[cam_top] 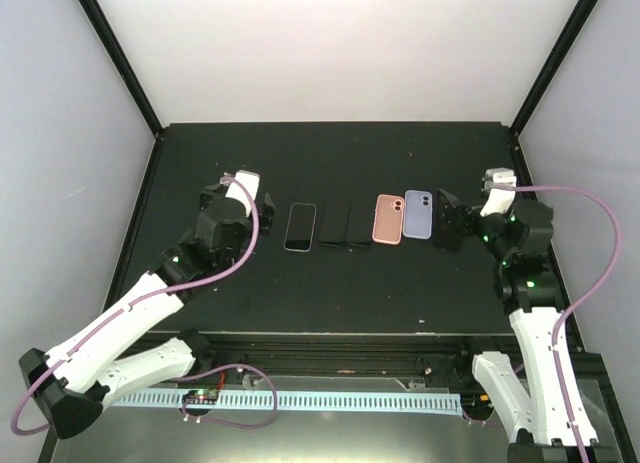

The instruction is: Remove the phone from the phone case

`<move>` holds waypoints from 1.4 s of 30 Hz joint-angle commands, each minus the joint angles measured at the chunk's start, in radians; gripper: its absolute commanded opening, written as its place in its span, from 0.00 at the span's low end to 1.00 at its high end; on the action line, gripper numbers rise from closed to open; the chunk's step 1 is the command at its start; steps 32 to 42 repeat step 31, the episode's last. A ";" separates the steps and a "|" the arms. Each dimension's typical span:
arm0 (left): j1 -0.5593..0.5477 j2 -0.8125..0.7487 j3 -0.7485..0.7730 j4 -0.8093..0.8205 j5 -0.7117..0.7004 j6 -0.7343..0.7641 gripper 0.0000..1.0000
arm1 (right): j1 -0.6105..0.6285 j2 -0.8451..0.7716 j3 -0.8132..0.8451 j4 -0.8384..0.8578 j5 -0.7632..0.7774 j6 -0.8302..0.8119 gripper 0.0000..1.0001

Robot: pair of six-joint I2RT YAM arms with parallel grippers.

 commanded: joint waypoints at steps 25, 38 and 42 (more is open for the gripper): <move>-0.043 -0.124 -0.123 0.217 -0.069 0.126 0.99 | -0.002 -0.032 -0.021 0.058 0.159 0.134 1.00; -0.044 -0.114 -0.123 0.215 -0.078 0.133 0.99 | -0.001 -0.034 -0.030 0.060 0.102 0.120 1.00; -0.044 -0.114 -0.123 0.215 -0.078 0.133 0.99 | -0.001 -0.034 -0.030 0.060 0.102 0.120 1.00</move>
